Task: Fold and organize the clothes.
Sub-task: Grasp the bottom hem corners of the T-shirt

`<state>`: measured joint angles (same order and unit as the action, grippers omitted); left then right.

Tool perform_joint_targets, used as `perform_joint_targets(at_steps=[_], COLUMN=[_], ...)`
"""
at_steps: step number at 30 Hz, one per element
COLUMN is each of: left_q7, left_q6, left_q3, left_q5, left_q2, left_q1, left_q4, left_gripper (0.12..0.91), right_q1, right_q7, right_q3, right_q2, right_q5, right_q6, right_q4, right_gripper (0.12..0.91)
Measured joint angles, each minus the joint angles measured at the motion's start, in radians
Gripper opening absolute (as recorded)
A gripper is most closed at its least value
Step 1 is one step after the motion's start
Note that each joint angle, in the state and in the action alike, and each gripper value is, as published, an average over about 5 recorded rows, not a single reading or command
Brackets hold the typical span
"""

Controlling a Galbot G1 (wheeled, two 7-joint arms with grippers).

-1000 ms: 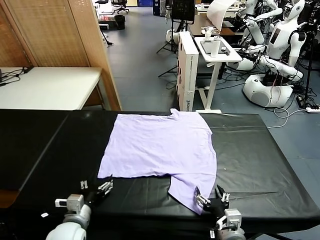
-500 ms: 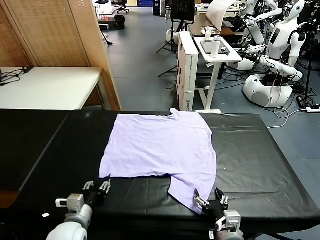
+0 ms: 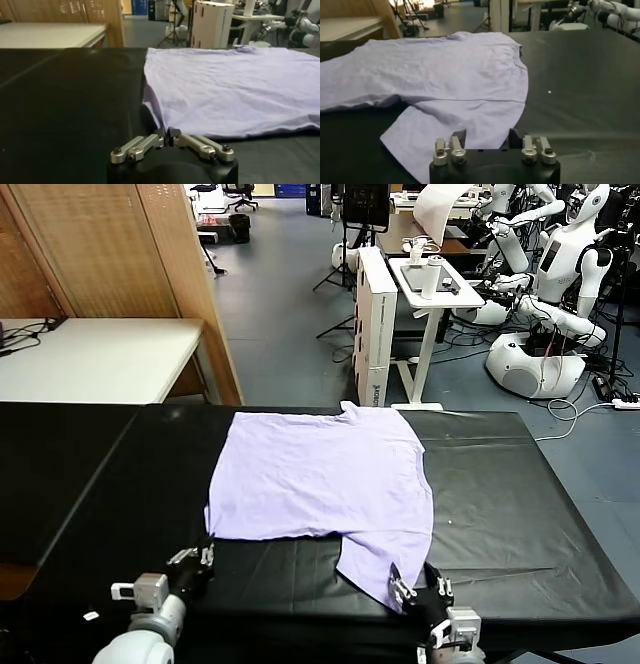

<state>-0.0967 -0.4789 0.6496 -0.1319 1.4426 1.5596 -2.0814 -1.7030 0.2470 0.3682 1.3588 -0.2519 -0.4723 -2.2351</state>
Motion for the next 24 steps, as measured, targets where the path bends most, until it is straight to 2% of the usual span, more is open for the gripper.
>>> perform_joint_targets(at_steps=[3,9,12,15,24], left_q7=[0.0,0.0,0.0,0.0,-0.001], left_q6=[-0.005,-0.03,-0.039,-0.042,-0.066], left_q3=[0.0,0.004,0.006,0.007,0.013], left_q5=[0.0,0.005,0.005,0.004,0.001], left_q2=[-0.002,-0.008,-0.009,-0.011,-0.012], left_q1=[0.0,0.0,-0.001,0.0,0.015], left_q4=[-0.005,-0.012,-0.013,-0.016,-0.049], left_gripper=[0.208,0.201,0.169,0.143,0.145], right_q1=[-0.004,-0.011,-0.015,-0.021,-0.061], right_q7=[-0.001,-0.002,-0.002,0.001,0.018], right_q3=[0.002,0.014,0.02,0.028,0.058], right_q2=[-0.001,-0.006,-0.009,-0.013,-0.034], right_q5=[0.0,-0.007,-0.02,-0.042,-0.133], right_q6=[0.0,0.0,0.0,0.0,-0.03], right_q4=[-0.007,-0.023,-0.033,-0.043,-0.097], right_gripper=[0.141,0.139,0.139,0.139,0.139])
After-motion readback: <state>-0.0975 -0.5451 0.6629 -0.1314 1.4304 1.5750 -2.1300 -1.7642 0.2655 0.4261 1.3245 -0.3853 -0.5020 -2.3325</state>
